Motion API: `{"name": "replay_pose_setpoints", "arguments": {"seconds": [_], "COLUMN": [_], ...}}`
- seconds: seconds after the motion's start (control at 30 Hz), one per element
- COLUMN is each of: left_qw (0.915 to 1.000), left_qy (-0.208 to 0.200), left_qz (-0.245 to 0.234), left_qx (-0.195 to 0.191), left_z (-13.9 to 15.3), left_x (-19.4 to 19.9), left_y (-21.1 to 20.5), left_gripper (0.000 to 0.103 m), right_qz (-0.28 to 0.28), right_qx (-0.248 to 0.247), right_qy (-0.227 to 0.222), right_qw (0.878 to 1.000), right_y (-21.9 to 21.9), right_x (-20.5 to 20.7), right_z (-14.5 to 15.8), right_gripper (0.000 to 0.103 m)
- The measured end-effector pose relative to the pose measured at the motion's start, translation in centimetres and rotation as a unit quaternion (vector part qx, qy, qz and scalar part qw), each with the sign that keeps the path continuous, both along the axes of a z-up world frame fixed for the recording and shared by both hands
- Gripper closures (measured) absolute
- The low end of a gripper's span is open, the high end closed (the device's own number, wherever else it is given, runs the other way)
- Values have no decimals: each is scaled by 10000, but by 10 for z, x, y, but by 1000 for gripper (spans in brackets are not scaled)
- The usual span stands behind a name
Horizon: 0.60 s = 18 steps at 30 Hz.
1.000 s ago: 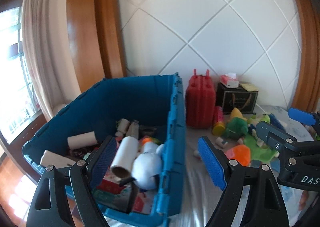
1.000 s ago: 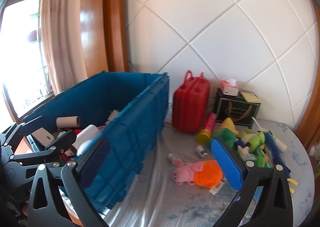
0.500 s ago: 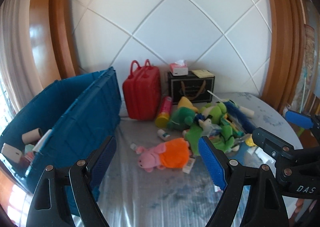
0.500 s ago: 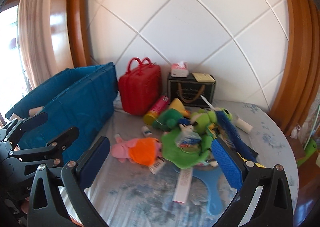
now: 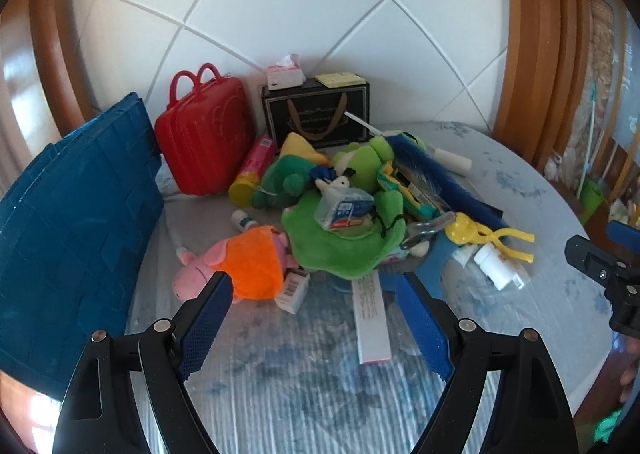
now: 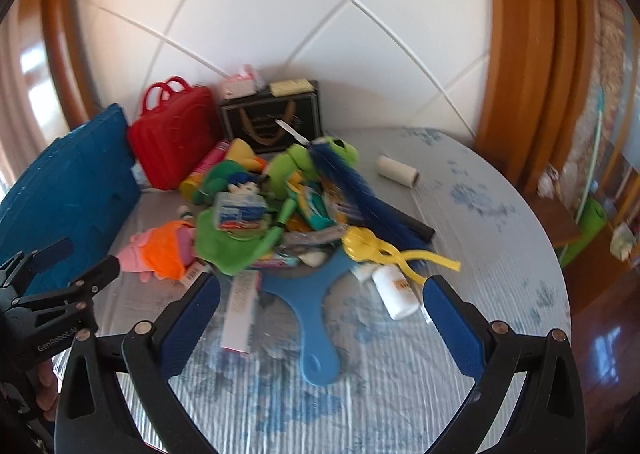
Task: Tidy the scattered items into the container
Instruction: 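Withdraw both tools from the crate back toward the table pile, then grasp the white box with the left tool while the right grasps the white pill bottle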
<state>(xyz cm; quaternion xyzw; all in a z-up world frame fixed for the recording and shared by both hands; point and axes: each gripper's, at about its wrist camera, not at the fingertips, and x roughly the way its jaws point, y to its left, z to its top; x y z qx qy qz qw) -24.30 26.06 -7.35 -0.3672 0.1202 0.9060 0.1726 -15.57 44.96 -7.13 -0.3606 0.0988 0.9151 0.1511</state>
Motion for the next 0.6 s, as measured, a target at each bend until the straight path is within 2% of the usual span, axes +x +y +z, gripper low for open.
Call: {"name": "replay_pose_setpoints", "arguments": {"seconds": [0.27, 0.43, 0.6], "left_qw": [9969, 9913, 9885], "left_qy": [-693, -1237, -1467], "left_qz": [-327, -280, 87], "left_qx": [-202, -348, -345], "left_z": [-59, -105, -137], "left_x": [-33, -44, -57], "left_y": [24, 38, 51], "left_gripper": [19, 19, 19], "right_qz": [-444, -593, -511], "right_qx": [-50, -98, -317], "right_qy": [-615, -1116, -1456], "right_qw": [9971, 9919, 9875], "right_y": [27, 48, 82], "right_x": [-3, -4, -16], "right_z": [-40, -79, -115], "right_gripper": [0, 0, 0]}}
